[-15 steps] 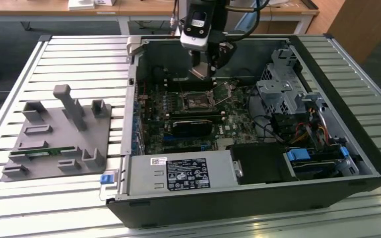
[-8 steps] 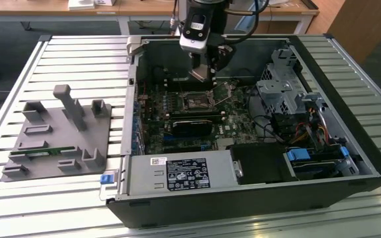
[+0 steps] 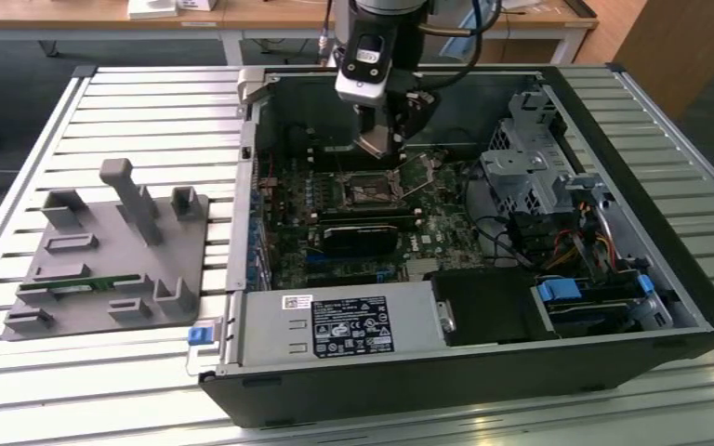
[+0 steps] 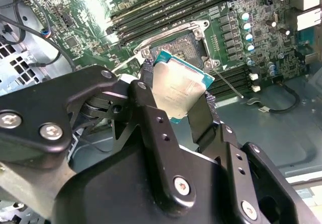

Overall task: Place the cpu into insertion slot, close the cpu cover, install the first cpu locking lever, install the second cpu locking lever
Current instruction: 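Place the cpu into insertion slot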

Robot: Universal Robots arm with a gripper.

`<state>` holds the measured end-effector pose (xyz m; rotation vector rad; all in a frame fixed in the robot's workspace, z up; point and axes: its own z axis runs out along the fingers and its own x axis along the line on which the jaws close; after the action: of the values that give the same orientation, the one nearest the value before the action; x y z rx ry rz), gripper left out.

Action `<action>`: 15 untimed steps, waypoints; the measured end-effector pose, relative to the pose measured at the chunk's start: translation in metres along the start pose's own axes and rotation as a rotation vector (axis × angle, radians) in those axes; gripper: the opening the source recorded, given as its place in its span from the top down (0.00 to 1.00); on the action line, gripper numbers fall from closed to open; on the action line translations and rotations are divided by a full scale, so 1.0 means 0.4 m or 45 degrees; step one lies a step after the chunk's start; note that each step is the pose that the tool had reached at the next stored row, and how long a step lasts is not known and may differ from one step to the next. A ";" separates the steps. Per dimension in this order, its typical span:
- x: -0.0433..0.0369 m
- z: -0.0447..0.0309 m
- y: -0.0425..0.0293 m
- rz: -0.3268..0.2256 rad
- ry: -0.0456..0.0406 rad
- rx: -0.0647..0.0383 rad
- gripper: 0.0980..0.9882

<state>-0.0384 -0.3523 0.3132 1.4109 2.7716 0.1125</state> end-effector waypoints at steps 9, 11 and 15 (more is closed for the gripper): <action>0.003 0.012 -0.005 0.083 -0.008 0.000 0.52; 0.003 0.014 -0.006 0.113 -0.010 0.000 0.52; 0.005 0.017 -0.009 0.159 -0.014 0.000 0.52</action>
<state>-0.0420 -0.3523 0.3062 1.5797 2.6734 0.1075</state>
